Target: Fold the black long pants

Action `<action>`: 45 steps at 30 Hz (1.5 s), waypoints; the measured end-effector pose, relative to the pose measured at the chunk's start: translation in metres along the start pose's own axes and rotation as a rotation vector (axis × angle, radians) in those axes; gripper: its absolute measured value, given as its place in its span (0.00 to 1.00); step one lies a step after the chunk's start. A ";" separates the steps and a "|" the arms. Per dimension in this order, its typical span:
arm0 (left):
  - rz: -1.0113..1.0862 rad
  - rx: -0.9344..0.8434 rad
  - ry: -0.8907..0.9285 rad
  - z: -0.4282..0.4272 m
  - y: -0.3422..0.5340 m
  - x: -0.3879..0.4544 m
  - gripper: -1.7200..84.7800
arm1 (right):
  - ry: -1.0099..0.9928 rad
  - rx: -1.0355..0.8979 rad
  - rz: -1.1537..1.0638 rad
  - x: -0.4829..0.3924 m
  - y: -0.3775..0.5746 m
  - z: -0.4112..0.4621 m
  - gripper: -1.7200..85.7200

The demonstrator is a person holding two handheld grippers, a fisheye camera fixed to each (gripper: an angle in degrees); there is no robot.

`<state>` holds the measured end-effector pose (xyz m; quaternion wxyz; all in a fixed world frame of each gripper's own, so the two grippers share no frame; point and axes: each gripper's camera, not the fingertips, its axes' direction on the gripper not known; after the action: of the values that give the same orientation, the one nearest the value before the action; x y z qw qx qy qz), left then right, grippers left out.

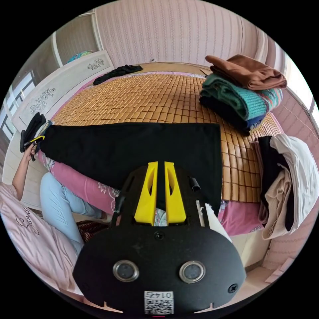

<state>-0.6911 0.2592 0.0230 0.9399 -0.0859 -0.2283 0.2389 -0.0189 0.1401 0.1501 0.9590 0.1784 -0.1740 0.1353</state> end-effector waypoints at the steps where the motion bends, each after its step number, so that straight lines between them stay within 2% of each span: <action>1: -0.007 -0.025 -0.009 0.007 0.003 -0.002 0.02 | 0.009 -0.031 0.012 0.005 0.006 0.004 0.06; 7: -0.152 0.130 -0.124 -0.014 0.039 -0.016 0.01 | 0.008 -0.080 -0.015 0.009 0.010 0.014 0.03; 10: -0.122 0.251 -0.054 -0.059 0.061 -0.009 0.01 | 0.119 -0.095 -0.038 -0.005 0.008 0.007 0.02; 13: -0.028 0.325 0.121 -0.097 0.086 0.031 0.01 | 0.079 -0.021 -0.156 -0.048 0.002 -0.003 0.02; 15: 0.091 0.346 0.276 -0.107 0.107 0.092 0.01 | -0.074 0.013 -0.266 -0.088 -0.005 -0.001 0.02; 17: 0.126 0.366 0.407 -0.106 0.123 0.140 0.01 | -0.240 0.011 -0.435 -0.151 -0.014 0.015 0.02; 18: 0.142 0.367 0.503 -0.102 0.129 0.171 0.01 | -0.256 0.004 -0.474 -0.166 -0.016 0.020 0.02; 20: 0.173 0.360 0.575 -0.096 0.134 0.211 0.01 | -0.258 0.004 -0.602 -0.218 -0.017 0.037 0.02; 22: 0.212 0.384 0.552 -0.096 0.136 0.239 0.01 | -0.241 0.015 -0.646 -0.241 -0.016 0.048 0.02; 23: 0.219 0.395 0.481 -0.094 0.138 0.250 0.01 | -0.236 0.000 -0.663 -0.250 -0.014 0.056 0.02; 25: 0.245 0.353 0.421 -0.086 0.138 0.259 0.01 | -0.195 -0.091 -0.691 -0.256 -0.009 0.072 0.02; 26: 0.270 0.299 0.412 -0.078 0.140 0.262 0.01 | -0.213 -0.049 -0.669 -0.250 -0.004 0.071 0.02; 32: 0.297 0.315 0.410 -0.084 0.148 0.271 0.01 | -0.279 -0.046 -0.632 -0.233 -0.002 0.066 0.02; 36: 0.276 0.373 0.505 -0.095 0.154 0.286 0.01 | -0.322 0.017 -0.643 -0.236 -0.023 0.057 0.02; 42: 0.322 0.377 0.496 -0.081 0.162 0.328 0.01 | -0.208 0.019 -0.673 -0.266 -0.082 0.086 0.02; 45: 0.327 0.398 0.485 -0.080 0.164 0.336 0.01 | -0.106 -0.086 -0.697 -0.274 -0.098 0.126 0.02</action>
<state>-0.4582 0.5619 0.0389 0.9144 0.0094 0.0696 0.3986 -0.2702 -0.0510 0.1266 0.9437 0.1935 -0.1578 -0.2171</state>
